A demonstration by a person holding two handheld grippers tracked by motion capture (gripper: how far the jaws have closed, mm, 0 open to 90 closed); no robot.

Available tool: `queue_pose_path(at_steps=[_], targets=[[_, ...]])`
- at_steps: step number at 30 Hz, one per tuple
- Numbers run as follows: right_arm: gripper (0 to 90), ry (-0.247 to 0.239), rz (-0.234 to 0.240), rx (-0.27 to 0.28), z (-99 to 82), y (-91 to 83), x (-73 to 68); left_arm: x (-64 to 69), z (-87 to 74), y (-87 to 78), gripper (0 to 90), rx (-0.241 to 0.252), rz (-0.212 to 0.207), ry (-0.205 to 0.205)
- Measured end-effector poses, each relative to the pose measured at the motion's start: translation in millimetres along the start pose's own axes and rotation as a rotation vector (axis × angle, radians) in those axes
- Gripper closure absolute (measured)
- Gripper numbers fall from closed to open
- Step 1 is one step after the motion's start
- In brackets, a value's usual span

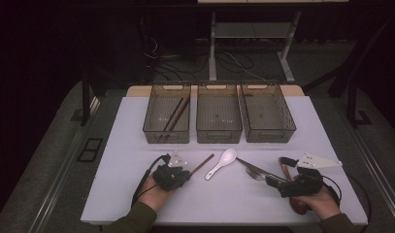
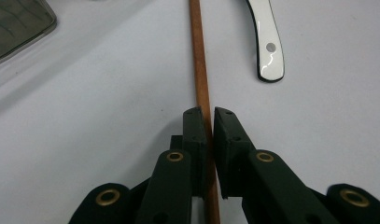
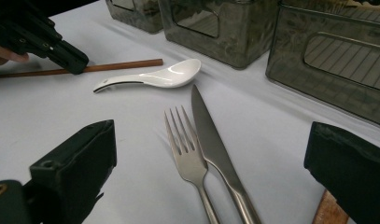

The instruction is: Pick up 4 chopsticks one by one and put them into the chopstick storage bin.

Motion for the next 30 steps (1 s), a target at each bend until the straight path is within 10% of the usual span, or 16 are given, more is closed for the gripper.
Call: queue_pose_path(at_steps=[30], targets=[[2.7, -0.016, -0.001, -0.003, -0.1, 0.8, -0.5, -4.7, 3.9, -17.4, 83.8, 0.067, -0.06, 0.026]])
Point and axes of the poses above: each handheld gripper's, and its own axes: y roughly forward along the jaws, z roughly out of its top, x roughly to its right, the point moved 1 cm from there along y, roughly forward along the jaws, and after that the axes turned 12 degrees about y, right-handed, at the moved point
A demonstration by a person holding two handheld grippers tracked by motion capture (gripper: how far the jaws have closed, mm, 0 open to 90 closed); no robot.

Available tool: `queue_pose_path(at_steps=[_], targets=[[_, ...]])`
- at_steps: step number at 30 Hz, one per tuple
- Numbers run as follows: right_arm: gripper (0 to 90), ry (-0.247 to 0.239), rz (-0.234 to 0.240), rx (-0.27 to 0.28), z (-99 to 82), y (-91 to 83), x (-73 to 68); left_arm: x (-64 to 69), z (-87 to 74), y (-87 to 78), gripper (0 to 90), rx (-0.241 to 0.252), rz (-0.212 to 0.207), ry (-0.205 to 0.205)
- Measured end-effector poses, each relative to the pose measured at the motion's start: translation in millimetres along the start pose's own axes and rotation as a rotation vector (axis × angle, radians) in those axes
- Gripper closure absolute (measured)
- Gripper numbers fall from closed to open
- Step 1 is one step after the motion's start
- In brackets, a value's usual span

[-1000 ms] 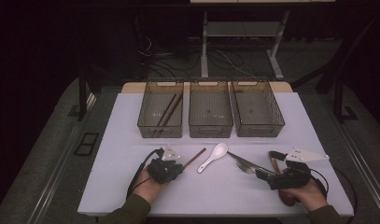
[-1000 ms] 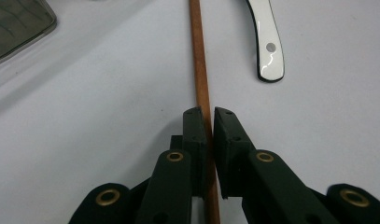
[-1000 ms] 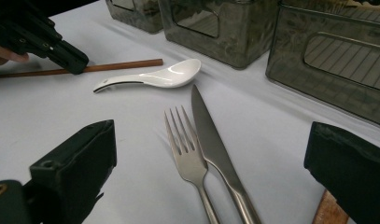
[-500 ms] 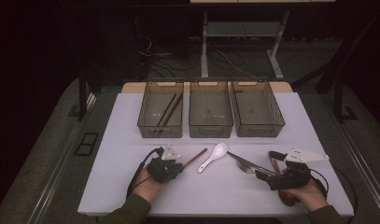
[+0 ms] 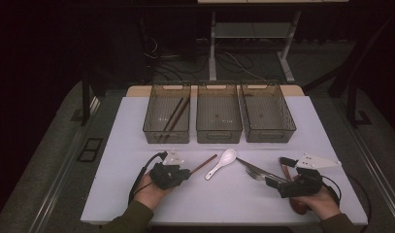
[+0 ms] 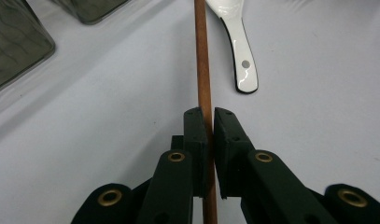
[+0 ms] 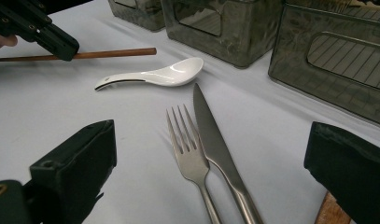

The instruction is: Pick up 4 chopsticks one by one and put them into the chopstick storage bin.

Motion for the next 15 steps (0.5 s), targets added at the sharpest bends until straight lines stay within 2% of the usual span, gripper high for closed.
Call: queue_pose_path(at_steps=[15], targets=[[2.7, 0.001, 0.002, 0.005, 0.3, -0.8, -0.4, -7.2, -1.8, -18.0, 83.8, 0.037, -0.016, -0.012]])
Point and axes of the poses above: each handheld gripper's, and its own axes: y roughly forward along the jaws, z roughly out of its top, x roughly to its right, the point moved 1 cm from there along y, roughly forward along the jaws, and after that the axes turned 12 degrees about y, right-handed, at the moved point
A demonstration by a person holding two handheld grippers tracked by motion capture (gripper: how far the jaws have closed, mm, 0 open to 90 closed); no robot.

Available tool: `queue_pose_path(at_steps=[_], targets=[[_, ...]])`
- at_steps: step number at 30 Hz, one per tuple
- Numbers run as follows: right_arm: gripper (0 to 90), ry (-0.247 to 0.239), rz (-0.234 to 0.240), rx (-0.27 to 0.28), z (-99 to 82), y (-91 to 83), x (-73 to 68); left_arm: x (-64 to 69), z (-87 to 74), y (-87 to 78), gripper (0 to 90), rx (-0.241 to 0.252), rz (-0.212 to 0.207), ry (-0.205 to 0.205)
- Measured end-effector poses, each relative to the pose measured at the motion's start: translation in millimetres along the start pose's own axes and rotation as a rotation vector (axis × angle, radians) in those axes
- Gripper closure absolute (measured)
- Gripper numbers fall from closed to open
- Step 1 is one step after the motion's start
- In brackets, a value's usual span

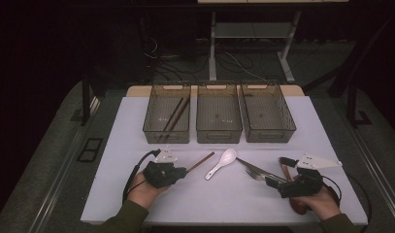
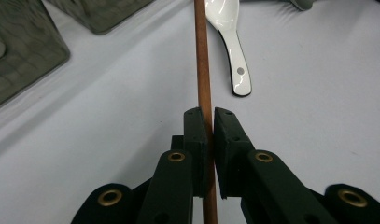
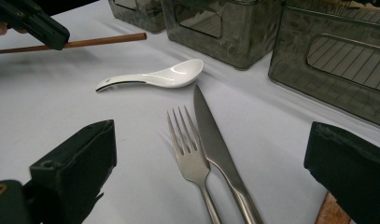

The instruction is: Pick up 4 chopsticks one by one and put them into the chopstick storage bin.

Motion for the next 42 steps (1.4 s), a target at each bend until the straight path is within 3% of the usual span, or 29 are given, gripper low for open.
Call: queue_pose_path(at_steps=[28, 42], targets=[[2.7, -0.001, -0.001, -0.007, -0.4, 1.6, 0.5, -33.3, 3.7, -35.8, 83.9, 0.077, 0.056, -0.062], [2.7, 0.011, -0.007, -0.006, -0.6, 0.8, 1.9, -61.0, 23.2, -46.6, 83.9, 0.112, 0.073, -0.103]])
Point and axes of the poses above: each handheld gripper's, and its own axes: y roughly forward along the jaws, z roughly out of its top, x roughly to its right, the point moved 1 cm from there along y, roughly forward along the jaws, and after that the axes turned 12 degrees about y, right-handed, at the moved point
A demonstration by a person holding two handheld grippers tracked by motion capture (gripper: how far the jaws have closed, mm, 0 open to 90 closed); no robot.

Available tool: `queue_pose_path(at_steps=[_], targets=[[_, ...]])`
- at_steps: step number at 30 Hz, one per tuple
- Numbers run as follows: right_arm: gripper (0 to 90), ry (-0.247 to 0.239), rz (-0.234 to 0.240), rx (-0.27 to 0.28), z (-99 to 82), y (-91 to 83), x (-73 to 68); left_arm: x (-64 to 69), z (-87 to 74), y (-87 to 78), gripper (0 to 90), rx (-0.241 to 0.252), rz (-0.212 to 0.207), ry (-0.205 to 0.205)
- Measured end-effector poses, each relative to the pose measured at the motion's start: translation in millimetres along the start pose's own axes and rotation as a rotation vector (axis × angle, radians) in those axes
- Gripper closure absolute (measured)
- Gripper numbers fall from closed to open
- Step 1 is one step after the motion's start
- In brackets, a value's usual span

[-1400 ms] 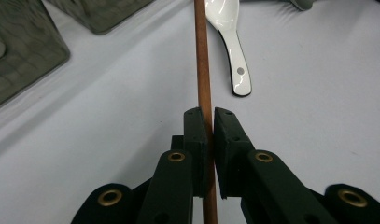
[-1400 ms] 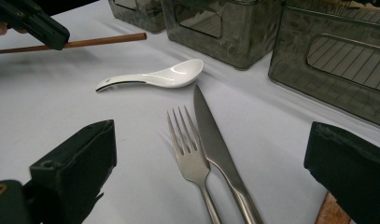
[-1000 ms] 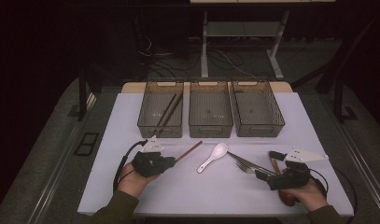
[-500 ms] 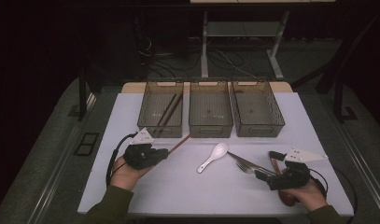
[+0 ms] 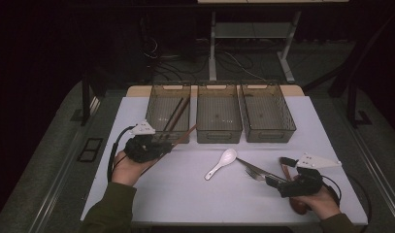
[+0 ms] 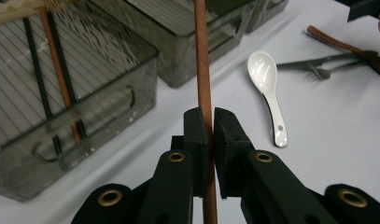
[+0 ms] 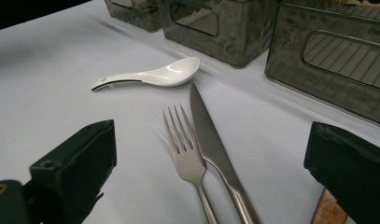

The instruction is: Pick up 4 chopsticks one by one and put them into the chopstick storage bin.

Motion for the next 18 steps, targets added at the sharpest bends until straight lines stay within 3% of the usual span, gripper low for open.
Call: queue_pose_path(at_steps=[9, 12, 18], targets=[[2.7, -0.004, 0.0, 0.003, 0.0, 0.4, -0.3, -17.9, 20.0, 0.0, 83.9, 0.004, 0.019, -0.01], [2.7, -0.003, 0.0, 0.004, 0.0, 0.1, -0.3, -24.8, 24.9, -0.1, 84.1, 0.013, 0.053, -0.017], [2.7, 0.0, 0.0, 0.005, 0.0, -0.4, -0.1, -42.9, 32.0, 2.0, 84.2, 0.015, 0.081, -0.052]])
Point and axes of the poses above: each handheld gripper's, and its own axes: y roughly forward along the jaws, z roughly out of its top, x roughly to its right, the point moved 1 cm from there along y, roughly forward along the jaws, and after that the axes turned 12 degrees about y, right-handed, at the moved point
